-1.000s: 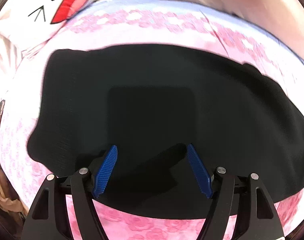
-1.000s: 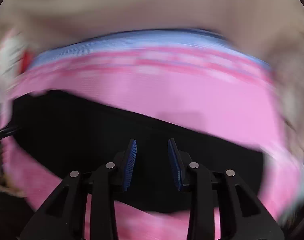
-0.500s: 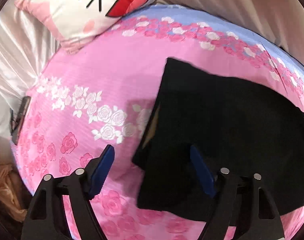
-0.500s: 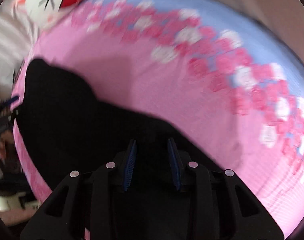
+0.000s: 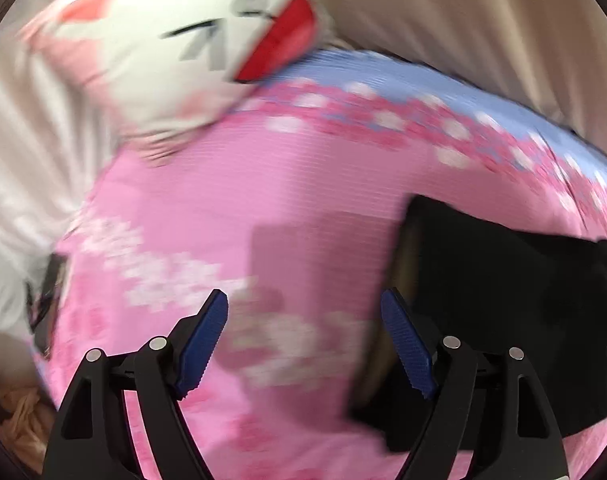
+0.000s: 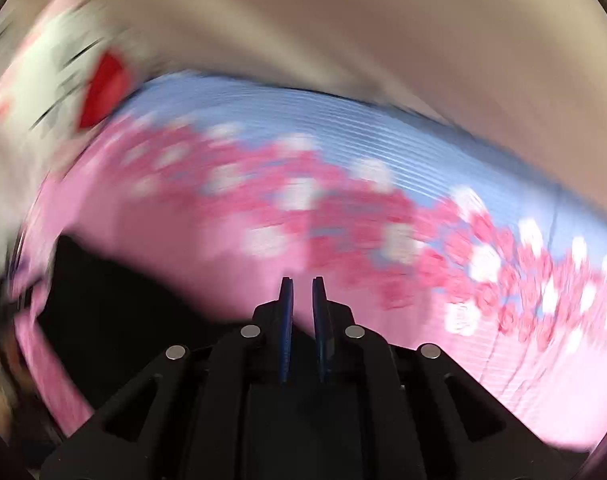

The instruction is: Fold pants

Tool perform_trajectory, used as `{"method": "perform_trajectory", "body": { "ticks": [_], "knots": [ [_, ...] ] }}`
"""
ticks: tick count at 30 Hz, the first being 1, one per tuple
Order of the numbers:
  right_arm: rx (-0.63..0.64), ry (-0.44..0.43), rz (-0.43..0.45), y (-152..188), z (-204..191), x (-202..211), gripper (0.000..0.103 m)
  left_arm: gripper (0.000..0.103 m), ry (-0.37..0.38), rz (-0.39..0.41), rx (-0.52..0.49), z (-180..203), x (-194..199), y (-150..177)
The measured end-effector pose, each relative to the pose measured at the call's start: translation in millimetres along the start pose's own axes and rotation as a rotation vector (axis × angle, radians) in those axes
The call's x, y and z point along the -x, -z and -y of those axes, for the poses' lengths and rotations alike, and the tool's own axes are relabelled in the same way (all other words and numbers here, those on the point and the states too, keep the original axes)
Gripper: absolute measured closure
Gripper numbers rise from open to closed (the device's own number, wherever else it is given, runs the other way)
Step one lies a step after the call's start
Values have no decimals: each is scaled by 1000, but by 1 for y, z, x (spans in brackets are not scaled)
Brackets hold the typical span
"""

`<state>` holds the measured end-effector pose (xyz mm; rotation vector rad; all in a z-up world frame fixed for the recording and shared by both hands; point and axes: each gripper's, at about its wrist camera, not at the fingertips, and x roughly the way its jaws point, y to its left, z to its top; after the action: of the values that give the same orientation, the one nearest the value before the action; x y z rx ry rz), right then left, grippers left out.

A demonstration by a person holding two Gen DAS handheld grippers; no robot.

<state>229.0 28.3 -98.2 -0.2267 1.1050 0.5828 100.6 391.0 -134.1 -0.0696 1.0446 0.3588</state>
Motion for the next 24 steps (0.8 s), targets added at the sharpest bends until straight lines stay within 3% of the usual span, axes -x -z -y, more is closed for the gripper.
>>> {"method": "perform_trajectory", "body": {
  "ticks": [2, 3, 4, 9, 11, 12, 13, 15, 17, 19, 21, 22, 24],
  "knots": [
    [151, -58, -21, 7, -53, -2, 81, 26, -12, 9, 37, -22, 6, 2],
    [226, -79, -27, 9, -85, -11, 64, 26, -13, 10, 50, -31, 9, 3],
    [285, -103, -16, 13, -115, -18, 56, 26, -20, 9, 56, -36, 11, 5],
    [394, -225, -88, 8, -201, -54, 56, 26, -3, 9, 79, -44, 26, 18],
    [462, -236, -108, 12, -233, -55, 56, 26, 4, 7, 87, -45, 30, 25],
    [495, -251, -85, 18, -246, -46, 49, 26, 8, 8, 95, -47, 33, 30],
    [528, -248, -57, 26, -257, -38, 26, 26, 14, 9, 105, -49, 36, 35],
    [618, -194, 14, 42, -275, -34, 12, 26, 21, 5, 129, -56, 39, 43],
    [747, -111, 10, 53, -293, -51, 16, 26, 16, -1, 142, -62, 38, 48],
    [775, -51, -70, 59, -295, -77, 80, 26, 2, -9, 142, -67, 33, 49],
    [631, -113, -66, 40, -279, -75, 96, 26, 1, -4, 147, -71, 32, 47],
    [499, -147, -16, 21, -264, -56, 96, 26, 3, 8, 150, -75, 33, 44],
    [367, -193, 83, -1, -249, -25, 96, 26, 2, 46, 156, -82, 41, 37]
  ]
}}
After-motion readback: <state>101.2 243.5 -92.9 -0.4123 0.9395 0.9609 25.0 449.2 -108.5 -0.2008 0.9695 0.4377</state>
